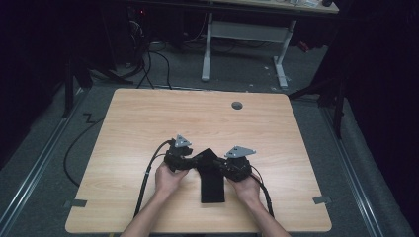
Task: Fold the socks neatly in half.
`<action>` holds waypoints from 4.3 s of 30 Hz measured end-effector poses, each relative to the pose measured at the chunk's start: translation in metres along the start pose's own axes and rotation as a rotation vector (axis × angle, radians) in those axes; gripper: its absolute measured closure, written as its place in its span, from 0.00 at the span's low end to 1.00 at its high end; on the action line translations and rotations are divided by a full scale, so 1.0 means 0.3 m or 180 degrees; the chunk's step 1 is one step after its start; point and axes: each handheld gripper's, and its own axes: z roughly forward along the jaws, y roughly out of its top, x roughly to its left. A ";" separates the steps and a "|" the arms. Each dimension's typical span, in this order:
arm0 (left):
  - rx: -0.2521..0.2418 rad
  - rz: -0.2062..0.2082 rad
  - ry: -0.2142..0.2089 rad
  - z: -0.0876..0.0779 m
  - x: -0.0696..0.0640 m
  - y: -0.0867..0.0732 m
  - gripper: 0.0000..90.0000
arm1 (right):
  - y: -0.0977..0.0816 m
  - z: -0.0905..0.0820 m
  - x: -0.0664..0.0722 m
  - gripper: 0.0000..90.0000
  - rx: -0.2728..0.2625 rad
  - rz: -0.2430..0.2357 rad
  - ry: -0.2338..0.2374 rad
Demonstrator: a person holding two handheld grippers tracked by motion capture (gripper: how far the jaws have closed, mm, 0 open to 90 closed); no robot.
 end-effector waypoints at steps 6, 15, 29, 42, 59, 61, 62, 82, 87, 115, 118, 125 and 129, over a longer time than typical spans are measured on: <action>0.0204 -0.0103 0.0020 0.041 0.022 0.022 0.48 | -0.026 -0.022 0.010 0.87 0.0044 0.0007 0.0027; 0.0424 -0.0101 0.0011 0.062 0.018 0.009 0.46 | -0.086 -0.016 0.014 0.87 0.0208 0.0012 0.0019; 0.0392 -0.0020 0.0089 0.070 0.038 0.006 0.57 | -0.055 0.063 -0.021 0.87 0.0268 -0.0025 -0.0175; 0.0406 -0.0091 0.0027 0.065 0.046 0.006 0.70 | 0.018 0.024 -0.011 0.86 0.0062 0.0025 -0.0040; 0.0389 -0.0141 -0.0153 0.062 0.056 0.005 0.83 | 0.051 0.116 0.014 0.85 0.0284 0.0100 0.0053; 0.0364 -0.0142 -0.0174 0.061 0.057 0.005 0.84 | 0.037 0.117 0.017 0.85 0.0306 0.0095 0.0063; 0.0351 -0.0145 -0.0182 0.060 0.057 0.005 0.85 | 0.032 0.116 0.018 0.85 0.0310 0.0088 0.0069; -0.0091 0.0148 -0.0435 -0.057 -0.015 0.043 0.90 | 0.028 0.148 0.055 0.85 0.0248 0.0013 -0.0056; -0.0050 0.0328 -0.0460 -0.063 -0.053 0.030 0.90 | 0.029 0.149 0.056 0.83 0.0237 0.0020 -0.0043; 0.0092 0.0533 -0.0311 0.015 -0.069 -0.010 0.91 | -0.081 -0.039 0.059 0.69 0.0167 -0.0120 0.0144; 0.0082 0.0496 -0.0309 0.024 -0.054 -0.006 0.92 | -0.083 -0.031 0.061 0.68 0.0191 -0.0107 0.0146; 0.0024 0.0418 -0.0237 0.036 -0.021 0.018 0.92 | -0.086 0.036 0.061 0.63 0.0220 -0.0101 0.0091; -0.0038 0.0465 -0.0205 0.018 -0.027 0.027 0.93 | -0.083 0.056 0.067 0.63 0.0163 -0.0095 -0.0021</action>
